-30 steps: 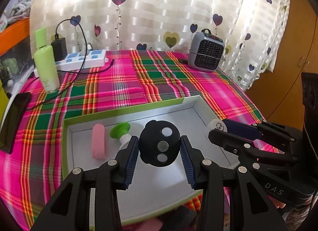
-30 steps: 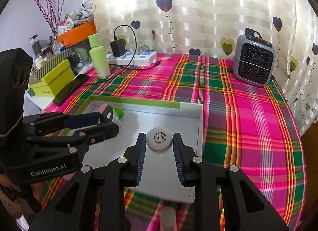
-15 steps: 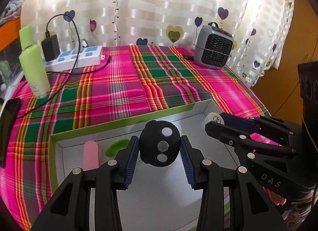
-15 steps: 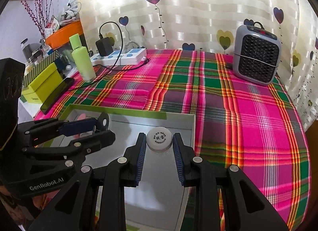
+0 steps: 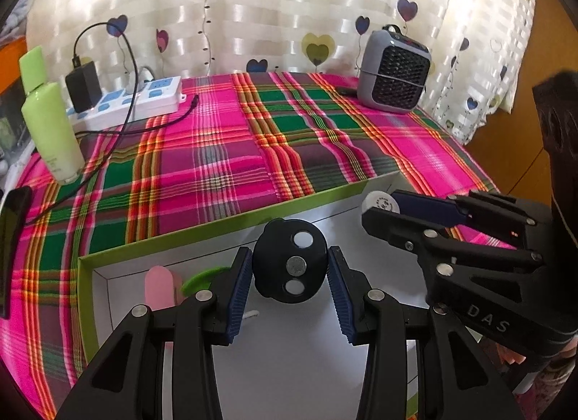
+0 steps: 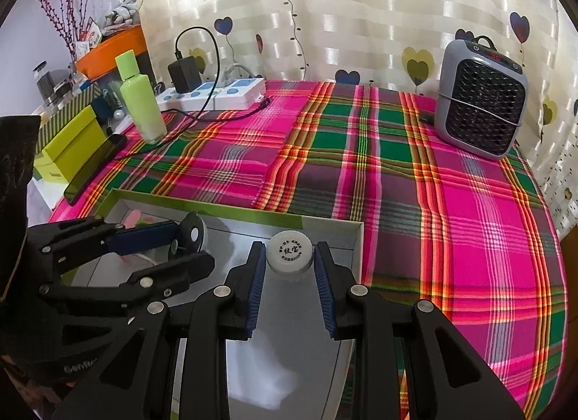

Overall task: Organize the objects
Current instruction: 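Hold the black dotted object and white jar above the tray with both tools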

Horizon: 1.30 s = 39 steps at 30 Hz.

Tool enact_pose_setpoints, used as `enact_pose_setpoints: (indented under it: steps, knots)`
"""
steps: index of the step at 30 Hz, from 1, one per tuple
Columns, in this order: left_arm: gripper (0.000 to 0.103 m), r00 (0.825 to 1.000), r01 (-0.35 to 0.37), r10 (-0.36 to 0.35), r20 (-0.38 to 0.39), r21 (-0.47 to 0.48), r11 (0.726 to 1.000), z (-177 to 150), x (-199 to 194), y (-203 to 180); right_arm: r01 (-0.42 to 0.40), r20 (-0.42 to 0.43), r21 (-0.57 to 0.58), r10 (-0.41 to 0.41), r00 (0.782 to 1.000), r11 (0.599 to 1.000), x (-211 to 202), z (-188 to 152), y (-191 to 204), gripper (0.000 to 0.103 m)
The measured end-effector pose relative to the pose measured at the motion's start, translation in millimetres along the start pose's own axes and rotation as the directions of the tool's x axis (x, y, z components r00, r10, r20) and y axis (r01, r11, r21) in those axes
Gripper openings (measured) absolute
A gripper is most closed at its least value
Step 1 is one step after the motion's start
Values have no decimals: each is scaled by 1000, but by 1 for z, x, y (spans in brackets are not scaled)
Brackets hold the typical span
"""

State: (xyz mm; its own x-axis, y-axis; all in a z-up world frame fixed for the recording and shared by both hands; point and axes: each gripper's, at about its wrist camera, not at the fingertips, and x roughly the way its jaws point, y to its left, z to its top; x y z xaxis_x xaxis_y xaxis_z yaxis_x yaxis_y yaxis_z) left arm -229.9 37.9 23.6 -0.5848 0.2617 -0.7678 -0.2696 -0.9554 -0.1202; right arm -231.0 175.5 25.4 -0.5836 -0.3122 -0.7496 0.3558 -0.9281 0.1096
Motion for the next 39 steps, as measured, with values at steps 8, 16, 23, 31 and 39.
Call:
enact_pose_setpoints:
  steps: [8,16,23,31,39]
  knots:
    - [40,1000,-19,19,-11,11,1000,1,1,-1,5,-23,-2,-5,1000,1000,9,2,0,29]
    - [40,1000,-28,28,-13,8,1000,1,1,-1,9,-30,-11,-10,1000,1000,11,3,2,29]
    - [40,999,-37,37,-17,12,999,1,1,-1,11,-31,-15,-12,999,1000,12,3,2,29]
    - [40,999,-45,45,-21,19,999,1,2,-1,11,-40,-20,-12,999,1000,13,4,3,29]
    - [40,998,-51,51,-27,28,998,1,2,-1,1,-56,-29,-3,998,1000,16,6,3,29]
